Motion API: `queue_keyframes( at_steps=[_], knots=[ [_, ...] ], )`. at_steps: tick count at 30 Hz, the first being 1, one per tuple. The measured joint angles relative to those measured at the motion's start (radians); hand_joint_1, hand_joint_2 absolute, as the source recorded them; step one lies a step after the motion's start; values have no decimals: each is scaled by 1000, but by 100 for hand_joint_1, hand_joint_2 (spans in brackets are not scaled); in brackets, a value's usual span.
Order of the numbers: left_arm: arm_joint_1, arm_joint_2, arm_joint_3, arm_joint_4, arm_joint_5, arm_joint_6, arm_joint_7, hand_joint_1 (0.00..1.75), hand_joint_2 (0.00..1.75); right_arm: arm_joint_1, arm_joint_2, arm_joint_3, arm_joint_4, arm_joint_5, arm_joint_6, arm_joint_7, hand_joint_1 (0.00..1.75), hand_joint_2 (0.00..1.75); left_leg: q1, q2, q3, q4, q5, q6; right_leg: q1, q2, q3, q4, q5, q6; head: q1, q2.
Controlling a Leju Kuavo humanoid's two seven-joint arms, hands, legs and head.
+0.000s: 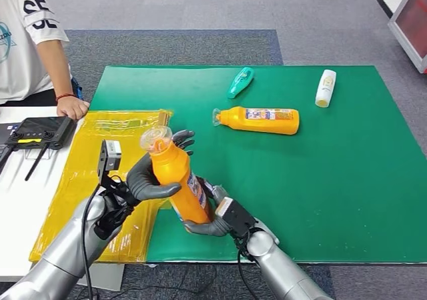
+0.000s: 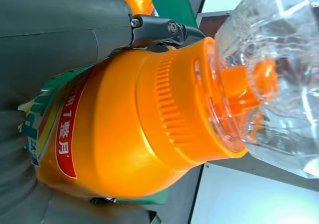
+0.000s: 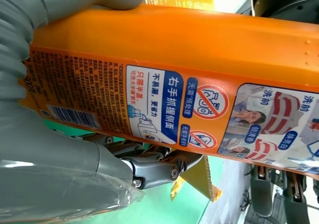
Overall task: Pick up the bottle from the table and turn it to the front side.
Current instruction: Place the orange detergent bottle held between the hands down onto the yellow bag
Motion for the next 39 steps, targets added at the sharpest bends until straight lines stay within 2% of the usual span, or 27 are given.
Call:
queue_keyframes(
  at_steps=[21,23,25,26,27,39],
  knots=[
    [1,0,2,1,9,-3,-1,175,175,-2,0,14,4,5,-6,1,172,175,0,0,0,0,0,0,0,0,0,0,0,0,0,0],
    [2,0,3,1,10,-2,-1,175,175,-2,0,14,3,5,-7,1,102,175,0,0,0,0,0,0,0,0,0,0,0,0,0,0],
    [2,0,3,1,10,-1,-1,175,175,-2,0,14,2,4,-8,2,17,175,0,0,0,0,0,0,0,0,0,0,0,0,0,0],
    [2,0,4,1,11,0,-1,175,175,-2,0,14,0,4,-9,2,5,175,0,0,0,0,0,0,0,0,0,0,0,0,0,0],
    [4,1,4,1,11,1,-1,175,175,-3,0,14,-2,3,-11,2,0,175,0,0,0,0,0,0,0,0,0,0,0,0,0,0],
    [17,11,7,5,12,6,0,175,175,-12,0,11,-22,0,-18,2,0,175,0,0,0,0,0,0,0,0,0,0,0,0,0,0]
  ],
)
